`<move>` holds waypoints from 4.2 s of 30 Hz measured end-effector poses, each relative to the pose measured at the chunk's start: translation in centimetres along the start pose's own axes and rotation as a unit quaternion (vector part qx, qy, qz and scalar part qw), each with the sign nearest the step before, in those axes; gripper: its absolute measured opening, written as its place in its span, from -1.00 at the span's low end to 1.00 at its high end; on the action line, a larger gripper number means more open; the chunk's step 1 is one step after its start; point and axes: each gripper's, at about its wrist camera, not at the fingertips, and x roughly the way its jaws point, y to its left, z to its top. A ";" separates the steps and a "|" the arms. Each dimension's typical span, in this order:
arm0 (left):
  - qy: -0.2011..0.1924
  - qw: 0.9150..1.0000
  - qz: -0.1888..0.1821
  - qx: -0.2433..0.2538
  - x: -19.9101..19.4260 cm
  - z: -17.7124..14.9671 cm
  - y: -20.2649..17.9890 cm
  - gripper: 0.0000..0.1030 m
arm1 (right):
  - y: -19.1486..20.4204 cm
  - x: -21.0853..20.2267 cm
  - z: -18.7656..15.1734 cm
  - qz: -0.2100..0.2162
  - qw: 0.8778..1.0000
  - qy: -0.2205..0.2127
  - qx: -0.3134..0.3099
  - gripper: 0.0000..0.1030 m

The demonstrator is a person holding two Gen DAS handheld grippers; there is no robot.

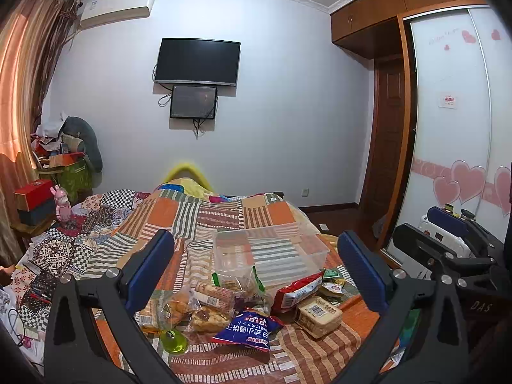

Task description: Organize snacks

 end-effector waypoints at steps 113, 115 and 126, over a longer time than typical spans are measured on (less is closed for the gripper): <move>0.179 0.982 -0.060 -0.010 15.5 -2.8 0.2 0.20 | -6.5 11.8 -3.3 0.036 0.988 0.147 0.030 0.01; 0.177 0.983 -0.054 -0.008 16.6 -2.5 0.4 0.20 | -6.4 12.4 -2.7 0.029 0.990 0.135 0.020 0.01; 0.205 0.978 -0.027 -0.015 24.3 -2.9 1.6 0.20 | -7.2 16.2 -2.5 0.025 0.989 0.142 0.031 0.01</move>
